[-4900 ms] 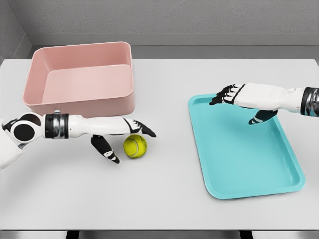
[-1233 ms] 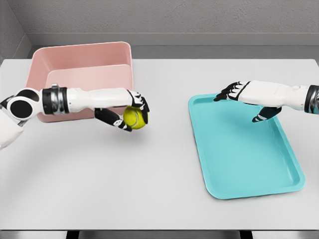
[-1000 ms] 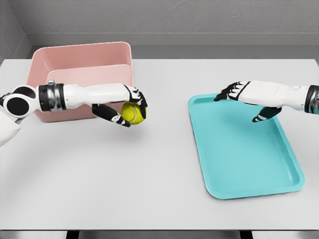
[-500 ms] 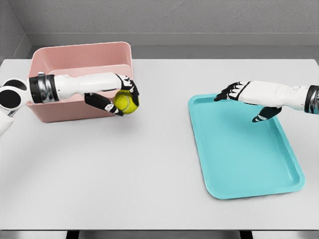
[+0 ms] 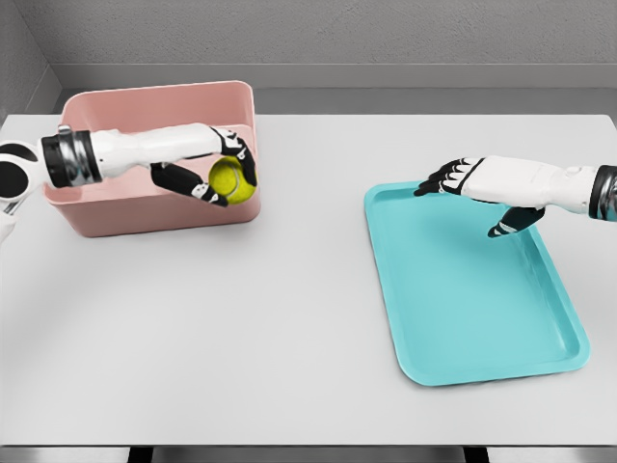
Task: Put the tennis from the blue tray into the pink basket with both arms
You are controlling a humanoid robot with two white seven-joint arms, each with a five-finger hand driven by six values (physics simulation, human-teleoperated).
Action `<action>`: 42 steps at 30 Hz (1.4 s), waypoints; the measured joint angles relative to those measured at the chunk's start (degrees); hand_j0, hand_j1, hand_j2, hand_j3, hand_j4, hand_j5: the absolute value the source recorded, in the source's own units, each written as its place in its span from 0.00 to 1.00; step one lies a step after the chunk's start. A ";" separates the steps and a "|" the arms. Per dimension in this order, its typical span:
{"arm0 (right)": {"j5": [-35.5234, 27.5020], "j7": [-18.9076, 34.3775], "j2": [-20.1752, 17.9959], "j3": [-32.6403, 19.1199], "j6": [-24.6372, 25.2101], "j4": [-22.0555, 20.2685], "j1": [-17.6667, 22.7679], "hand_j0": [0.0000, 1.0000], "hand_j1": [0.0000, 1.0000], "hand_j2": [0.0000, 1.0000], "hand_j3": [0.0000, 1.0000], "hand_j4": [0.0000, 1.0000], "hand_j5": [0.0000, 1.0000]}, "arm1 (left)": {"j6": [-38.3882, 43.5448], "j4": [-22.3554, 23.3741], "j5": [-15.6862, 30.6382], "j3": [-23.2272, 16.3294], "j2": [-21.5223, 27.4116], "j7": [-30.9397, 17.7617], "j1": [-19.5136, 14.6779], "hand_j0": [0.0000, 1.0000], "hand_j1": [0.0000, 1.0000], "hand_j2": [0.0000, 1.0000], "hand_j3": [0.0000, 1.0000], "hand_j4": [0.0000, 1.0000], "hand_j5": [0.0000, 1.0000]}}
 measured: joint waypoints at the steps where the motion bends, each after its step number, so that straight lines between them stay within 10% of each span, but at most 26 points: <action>1: 0.00 0.00 0.00 0.00 0.00 0.00 0.00 1.00 1.00 1.00 1.00 1.00 1.00 | 0.01 0.38 0.01 0.02 -0.01 0.01 0.00 0.51 0.51 0.51 0.51 0.51 0.51; 42: 0.00 0.00 0.48 0.15 0.00 0.11 0.00 1.00 1.00 1.00 1.00 1.00 1.00 | 0.01 10.48 -0.42 3.82 -0.08 0.05 -1.76 0.52 0.52 0.52 0.52 0.52 0.52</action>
